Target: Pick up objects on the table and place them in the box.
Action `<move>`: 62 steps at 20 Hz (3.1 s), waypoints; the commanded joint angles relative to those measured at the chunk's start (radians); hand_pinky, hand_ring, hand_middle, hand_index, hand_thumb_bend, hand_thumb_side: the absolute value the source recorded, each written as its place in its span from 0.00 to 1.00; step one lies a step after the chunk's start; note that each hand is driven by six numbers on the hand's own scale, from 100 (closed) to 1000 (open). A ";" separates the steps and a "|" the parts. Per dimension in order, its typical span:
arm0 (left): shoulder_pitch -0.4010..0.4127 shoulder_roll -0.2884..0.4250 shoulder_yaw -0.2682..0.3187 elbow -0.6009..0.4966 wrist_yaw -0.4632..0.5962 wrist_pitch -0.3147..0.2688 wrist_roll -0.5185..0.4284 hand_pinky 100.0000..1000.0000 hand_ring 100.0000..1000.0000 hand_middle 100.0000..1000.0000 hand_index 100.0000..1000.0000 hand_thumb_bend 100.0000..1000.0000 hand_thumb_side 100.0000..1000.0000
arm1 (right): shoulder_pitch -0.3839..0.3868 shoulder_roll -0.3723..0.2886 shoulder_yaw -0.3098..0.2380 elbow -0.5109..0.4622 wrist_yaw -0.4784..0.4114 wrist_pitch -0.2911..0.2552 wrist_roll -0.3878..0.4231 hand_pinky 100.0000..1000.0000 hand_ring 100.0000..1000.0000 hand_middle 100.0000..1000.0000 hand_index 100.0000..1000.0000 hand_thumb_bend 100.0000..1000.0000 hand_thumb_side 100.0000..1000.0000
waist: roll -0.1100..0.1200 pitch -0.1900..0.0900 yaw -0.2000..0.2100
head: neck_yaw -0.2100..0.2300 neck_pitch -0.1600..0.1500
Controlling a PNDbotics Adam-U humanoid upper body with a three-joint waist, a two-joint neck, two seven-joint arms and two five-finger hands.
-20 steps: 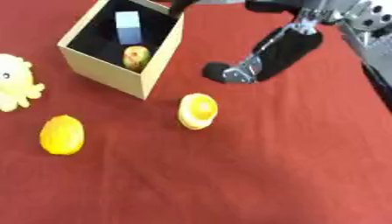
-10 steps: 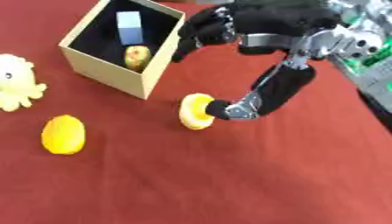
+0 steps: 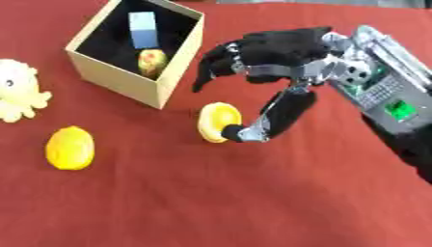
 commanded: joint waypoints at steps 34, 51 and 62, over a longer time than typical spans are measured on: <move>-0.009 -0.003 -0.008 -0.016 0.012 0.009 -0.015 0.74 0.75 0.79 0.88 0.22 0.69 | -0.011 0.100 0.013 0.297 0.120 -0.052 -0.127 0.78 0.80 0.51 0.66 0.00 0.13 | 0.015 -0.009 0.002 | -0.010 -0.011; -0.001 0.012 -0.006 -0.016 0.008 0.011 -0.015 0.74 0.75 0.79 0.87 0.22 0.69 | -0.132 -0.012 -0.139 -0.022 -0.096 0.060 -0.111 0.74 0.74 0.46 0.62 0.00 0.00 | 0.008 -0.024 -0.015 | 0.000 -0.002; -0.010 0.013 -0.014 -0.016 0.011 0.008 -0.023 0.74 0.75 0.79 0.87 0.22 0.68 | -0.376 0.191 -0.123 0.293 -0.008 0.041 -0.048 0.75 0.75 0.47 0.62 0.00 0.00 | 0.005 -0.033 -0.009 | -0.026 0.006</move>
